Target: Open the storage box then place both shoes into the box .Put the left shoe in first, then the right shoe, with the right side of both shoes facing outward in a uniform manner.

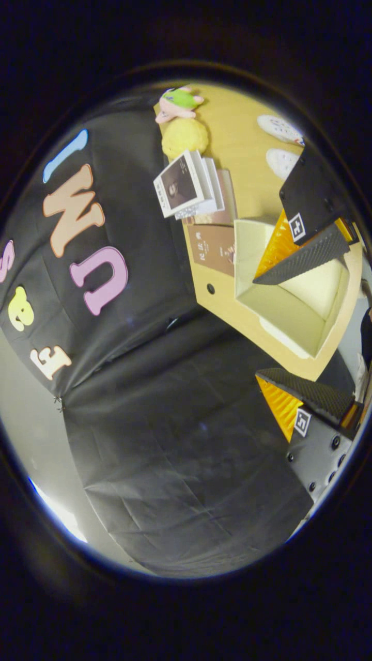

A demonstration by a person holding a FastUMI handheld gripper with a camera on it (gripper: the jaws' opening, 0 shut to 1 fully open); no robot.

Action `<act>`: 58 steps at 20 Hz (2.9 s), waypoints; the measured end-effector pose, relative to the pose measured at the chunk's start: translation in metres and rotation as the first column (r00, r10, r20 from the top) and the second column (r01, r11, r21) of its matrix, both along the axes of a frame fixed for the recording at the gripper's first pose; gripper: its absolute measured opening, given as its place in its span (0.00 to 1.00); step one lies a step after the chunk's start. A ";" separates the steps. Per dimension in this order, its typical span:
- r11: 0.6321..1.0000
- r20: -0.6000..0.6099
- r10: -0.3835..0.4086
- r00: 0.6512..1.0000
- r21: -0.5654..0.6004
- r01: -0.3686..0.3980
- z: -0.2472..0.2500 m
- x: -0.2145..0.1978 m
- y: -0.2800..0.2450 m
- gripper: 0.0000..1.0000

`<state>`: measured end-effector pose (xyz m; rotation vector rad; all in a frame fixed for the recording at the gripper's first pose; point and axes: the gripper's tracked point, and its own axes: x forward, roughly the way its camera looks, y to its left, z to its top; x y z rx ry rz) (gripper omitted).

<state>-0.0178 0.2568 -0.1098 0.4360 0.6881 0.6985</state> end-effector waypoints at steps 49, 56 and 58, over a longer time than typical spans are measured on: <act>0.901 -0.475 -0.111 0.873 -0.419 -0.113 -0.303 -0.046 -0.208 0.22; 0.948 -0.554 -0.217 0.804 -0.315 0.039 -0.297 -0.046 -0.205 0.05; 0.953 -0.565 -0.234 0.791 -0.294 0.071 -0.293 -0.044 -0.204 0.05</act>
